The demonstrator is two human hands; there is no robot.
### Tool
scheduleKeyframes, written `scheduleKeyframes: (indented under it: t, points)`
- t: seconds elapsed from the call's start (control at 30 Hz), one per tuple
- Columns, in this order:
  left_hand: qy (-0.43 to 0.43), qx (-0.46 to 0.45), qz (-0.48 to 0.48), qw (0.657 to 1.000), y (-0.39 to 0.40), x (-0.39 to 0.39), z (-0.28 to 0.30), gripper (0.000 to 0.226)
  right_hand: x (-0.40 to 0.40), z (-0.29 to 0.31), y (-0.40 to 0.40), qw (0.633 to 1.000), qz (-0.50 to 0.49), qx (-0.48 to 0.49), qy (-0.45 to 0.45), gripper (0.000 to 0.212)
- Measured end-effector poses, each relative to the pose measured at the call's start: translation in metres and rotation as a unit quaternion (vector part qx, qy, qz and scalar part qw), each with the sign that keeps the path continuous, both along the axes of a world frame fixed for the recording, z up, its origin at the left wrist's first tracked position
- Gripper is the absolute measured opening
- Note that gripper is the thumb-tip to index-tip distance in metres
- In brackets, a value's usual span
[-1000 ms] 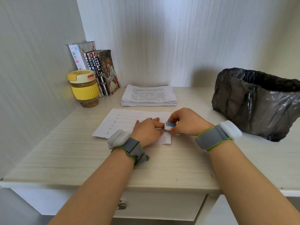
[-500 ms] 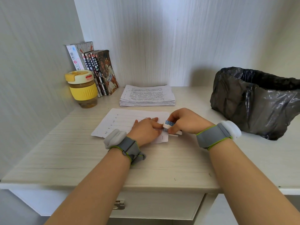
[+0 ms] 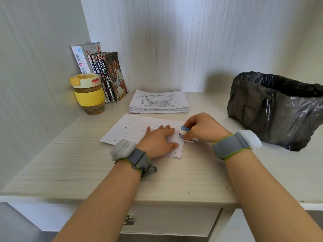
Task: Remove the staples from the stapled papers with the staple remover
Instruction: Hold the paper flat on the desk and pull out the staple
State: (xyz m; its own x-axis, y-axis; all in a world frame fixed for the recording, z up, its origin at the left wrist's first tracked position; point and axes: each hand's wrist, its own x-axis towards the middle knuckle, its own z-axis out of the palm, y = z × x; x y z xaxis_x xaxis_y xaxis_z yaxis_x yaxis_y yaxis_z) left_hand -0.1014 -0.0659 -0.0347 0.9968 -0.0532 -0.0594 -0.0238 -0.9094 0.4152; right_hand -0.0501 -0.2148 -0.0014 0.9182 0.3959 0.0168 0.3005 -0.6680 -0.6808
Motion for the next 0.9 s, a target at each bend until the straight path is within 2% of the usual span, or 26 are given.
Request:
scheduleKeyframes:
  t: [0.27,0.4,0.6,0.9]
  points:
    - [-0.063,-0.019,0.051,0.997,-0.0007,0.0000,0.0010,0.036,0.0019,-0.0010,-0.0012,1.000,0.003,-0.019,-0.017,0.028]
    - [-0.064,-0.007,0.029,0.998,0.0000,-0.0002,-0.0002,0.038,0.0021,-0.0008,-0.0029,1.000,0.028,-0.003,-0.009,0.020]
    - [-0.031,-0.025,-0.003,0.999,-0.0007,-0.0021,0.0008,0.041,0.0026,-0.0007,-0.0047,0.999,0.036,0.024,-0.012,0.019]
    - [-0.036,-0.006,-0.004,0.999,-0.0015,-0.0011,-0.0007,0.042,0.0044,-0.0015,-0.0038,0.999,0.018,0.047,0.020,0.011]
